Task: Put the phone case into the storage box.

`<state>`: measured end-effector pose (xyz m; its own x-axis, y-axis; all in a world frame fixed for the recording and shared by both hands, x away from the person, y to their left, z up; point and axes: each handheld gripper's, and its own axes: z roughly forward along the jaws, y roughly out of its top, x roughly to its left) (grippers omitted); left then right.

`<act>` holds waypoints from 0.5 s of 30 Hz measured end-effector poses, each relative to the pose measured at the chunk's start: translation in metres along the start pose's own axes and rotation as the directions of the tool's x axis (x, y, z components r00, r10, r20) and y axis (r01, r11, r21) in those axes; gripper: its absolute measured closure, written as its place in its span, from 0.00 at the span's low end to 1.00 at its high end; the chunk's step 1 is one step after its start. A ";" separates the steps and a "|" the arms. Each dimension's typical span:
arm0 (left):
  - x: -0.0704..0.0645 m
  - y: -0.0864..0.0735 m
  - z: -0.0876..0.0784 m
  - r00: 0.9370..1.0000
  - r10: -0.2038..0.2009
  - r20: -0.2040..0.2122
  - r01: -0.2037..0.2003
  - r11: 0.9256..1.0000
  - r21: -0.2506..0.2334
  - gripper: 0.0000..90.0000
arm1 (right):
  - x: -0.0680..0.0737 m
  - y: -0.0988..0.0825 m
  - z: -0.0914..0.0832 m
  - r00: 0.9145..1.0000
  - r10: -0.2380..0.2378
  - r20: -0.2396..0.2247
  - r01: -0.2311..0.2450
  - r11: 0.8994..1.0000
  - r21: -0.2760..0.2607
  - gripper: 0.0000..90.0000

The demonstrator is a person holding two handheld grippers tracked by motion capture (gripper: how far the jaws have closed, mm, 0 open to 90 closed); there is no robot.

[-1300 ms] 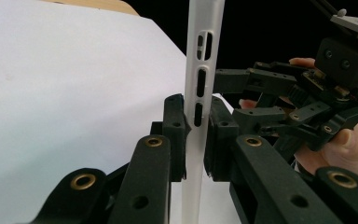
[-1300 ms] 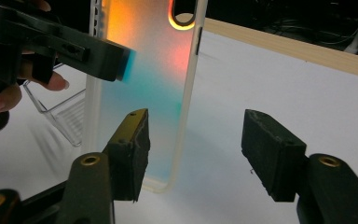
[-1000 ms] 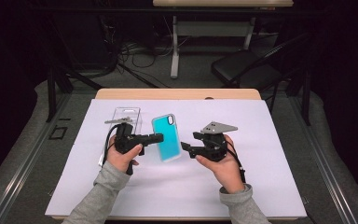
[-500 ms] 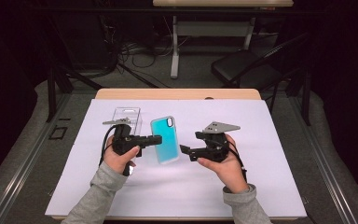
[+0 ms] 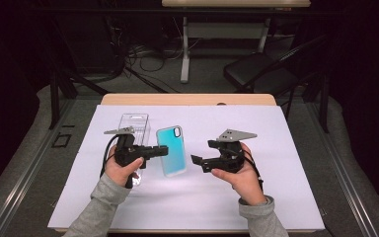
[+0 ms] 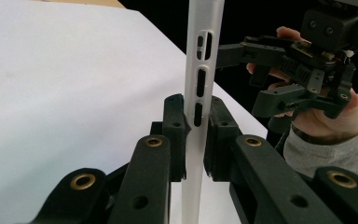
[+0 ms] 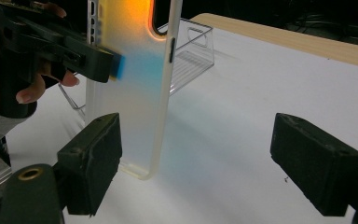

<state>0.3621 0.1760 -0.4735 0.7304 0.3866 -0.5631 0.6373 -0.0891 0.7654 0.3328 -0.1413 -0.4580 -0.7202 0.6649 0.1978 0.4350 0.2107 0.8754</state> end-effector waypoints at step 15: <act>-0.010 -0.001 -0.005 0.998 0.034 0.053 -0.034 0.999 0.005 0.90 | 0.010 -0.001 0.002 0.997 -0.037 -0.062 0.037 0.999 0.010 0.23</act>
<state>0.3526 0.1767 -0.4667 0.7636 0.3345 -0.5522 0.6129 -0.1066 0.7830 0.3263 -0.1332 -0.4576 -0.7679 0.6109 0.1927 0.4133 0.2427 0.8776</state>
